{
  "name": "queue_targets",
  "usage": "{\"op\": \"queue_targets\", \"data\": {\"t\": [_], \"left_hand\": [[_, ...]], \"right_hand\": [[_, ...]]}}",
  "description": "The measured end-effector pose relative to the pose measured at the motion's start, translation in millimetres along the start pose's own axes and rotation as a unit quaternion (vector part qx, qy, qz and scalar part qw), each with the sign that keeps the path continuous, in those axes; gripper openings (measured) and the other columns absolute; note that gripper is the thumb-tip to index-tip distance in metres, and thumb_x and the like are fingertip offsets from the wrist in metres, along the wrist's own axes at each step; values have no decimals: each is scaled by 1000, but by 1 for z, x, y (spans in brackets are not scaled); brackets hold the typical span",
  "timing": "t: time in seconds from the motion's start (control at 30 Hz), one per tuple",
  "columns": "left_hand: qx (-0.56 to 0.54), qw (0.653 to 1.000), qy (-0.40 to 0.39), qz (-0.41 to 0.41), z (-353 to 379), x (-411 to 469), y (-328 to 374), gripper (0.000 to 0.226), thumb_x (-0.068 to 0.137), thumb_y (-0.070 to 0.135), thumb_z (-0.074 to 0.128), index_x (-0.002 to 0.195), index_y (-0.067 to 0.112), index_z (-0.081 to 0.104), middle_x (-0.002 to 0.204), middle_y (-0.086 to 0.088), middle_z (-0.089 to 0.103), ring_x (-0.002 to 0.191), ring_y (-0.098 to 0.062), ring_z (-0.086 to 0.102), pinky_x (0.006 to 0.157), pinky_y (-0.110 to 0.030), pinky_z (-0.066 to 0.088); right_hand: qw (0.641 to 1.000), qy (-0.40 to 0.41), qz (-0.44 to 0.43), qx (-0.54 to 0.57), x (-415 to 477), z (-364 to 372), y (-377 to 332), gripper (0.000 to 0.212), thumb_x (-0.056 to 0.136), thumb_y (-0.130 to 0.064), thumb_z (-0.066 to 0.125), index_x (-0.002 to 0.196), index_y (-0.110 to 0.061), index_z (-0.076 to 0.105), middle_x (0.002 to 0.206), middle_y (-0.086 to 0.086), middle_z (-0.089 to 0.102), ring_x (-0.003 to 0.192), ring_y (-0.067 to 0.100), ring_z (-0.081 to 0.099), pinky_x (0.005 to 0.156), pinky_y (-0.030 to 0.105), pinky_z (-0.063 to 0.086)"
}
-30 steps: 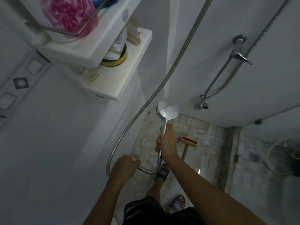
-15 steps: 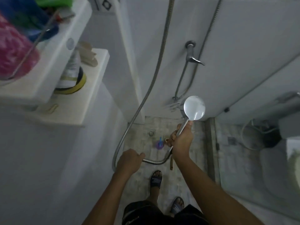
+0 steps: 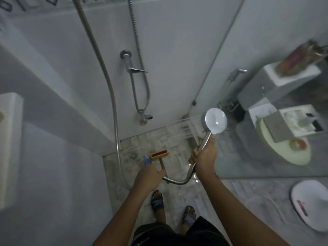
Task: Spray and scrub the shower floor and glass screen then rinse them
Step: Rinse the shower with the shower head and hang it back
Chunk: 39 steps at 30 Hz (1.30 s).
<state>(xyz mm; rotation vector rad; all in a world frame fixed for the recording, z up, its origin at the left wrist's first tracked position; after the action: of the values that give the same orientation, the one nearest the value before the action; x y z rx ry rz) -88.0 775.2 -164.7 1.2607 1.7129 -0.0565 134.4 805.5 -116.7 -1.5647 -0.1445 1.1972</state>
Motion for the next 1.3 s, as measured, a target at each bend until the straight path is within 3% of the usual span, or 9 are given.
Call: {"op": "queue_targets", "data": {"t": [0.1, 0.23, 0.37, 0.53, 0.67, 0.83, 1.0, 1.17, 1.3], "left_hand": [[35, 999, -32, 8, 19, 5, 22, 43, 93, 42, 58, 60, 17, 47, 62, -2, 51, 60, -19, 52, 53, -30, 35], [62, 994, -80, 28, 45, 11, 42, 45, 94, 42, 55, 80, 1, 68, 84, -20, 67, 82, -32, 66, 66, -34, 48], [89, 990, -100, 54, 64, 20, 63, 46, 92, 50, 53, 63, 14, 54, 72, -7, 63, 70, -23, 60, 60, -29, 42], [121, 985, -106, 67, 71, 29, 85, 43, 88, 47, 55, 90, 6, 69, 94, -10, 73, 89, -28, 68, 77, -33, 54], [122, 983, -112, 75, 67, 39, 88, 37, 84, 47, 54, 71, 13, 61, 84, -10, 71, 76, -25, 66, 72, -33, 56], [123, 985, -104, 69, 46, 48, 80, 44, 93, 41, 57, 57, 16, 49, 60, 1, 52, 56, -16, 49, 53, -28, 36], [101, 990, -85, 55, 19, 48, 60, 29, 96, 37, 57, 77, 16, 53, 71, 2, 55, 75, -20, 56, 67, -28, 44], [52, 996, -64, 14, -6, 53, 19, 37, 94, 44, 58, 70, 16, 54, 84, -5, 63, 86, -25, 63, 74, -31, 49], [31, 999, -42, -1, -22, 56, -5, 42, 90, 48, 57, 90, 7, 65, 91, -9, 68, 84, -24, 65, 72, -31, 50]], "right_hand": [[999, -1, 38, 5, 8, -22, 2, 58, 91, -75, 36, 72, -20, 38, 48, 1, 29, 38, 14, 24, 43, 21, 24], [999, 33, 27, 16, 14, -55, -5, 59, 93, -73, 34, 81, -16, 43, 49, 2, 29, 37, 14, 25, 42, 20, 25], [994, 99, 0, 42, 19, -93, -11, 62, 91, -76, 34, 79, -16, 46, 50, 3, 30, 39, 14, 27, 43, 22, 26], [991, 119, -18, 53, 24, -110, -23, 62, 93, -74, 31, 73, -17, 46, 51, 5, 30, 39, 15, 28, 42, 22, 27], [992, 115, -22, 49, 29, -99, -31, 61, 95, -71, 31, 73, -17, 47, 50, 4, 30, 40, 15, 28, 42, 22, 26], [997, 70, 5, 20, 35, -62, -25, 62, 93, -74, 33, 78, -15, 47, 52, 6, 31, 39, 15, 28, 42, 22, 28], [998, 49, 44, -6, 35, -22, -8, 61, 92, -75, 33, 78, -17, 45, 52, 4, 32, 40, 16, 28, 41, 22, 28], [997, 31, 61, -22, 30, 18, 11, 61, 92, -74, 35, 74, -17, 43, 53, 4, 32, 41, 16, 28, 43, 23, 27], [997, 25, 61, -38, 27, 37, 22, 61, 90, -76, 37, 76, -16, 41, 53, 4, 35, 42, 15, 29, 44, 24, 27]]}}
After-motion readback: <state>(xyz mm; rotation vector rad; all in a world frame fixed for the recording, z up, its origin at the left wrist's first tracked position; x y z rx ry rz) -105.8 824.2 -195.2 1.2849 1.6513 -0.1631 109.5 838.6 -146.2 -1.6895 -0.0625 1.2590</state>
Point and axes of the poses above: each hand's wrist, its own x-axis towards the middle knuckle, its own z-axis out of the palm, y = z × x, the point moved 9 cm from there along x, towards the middle knuckle
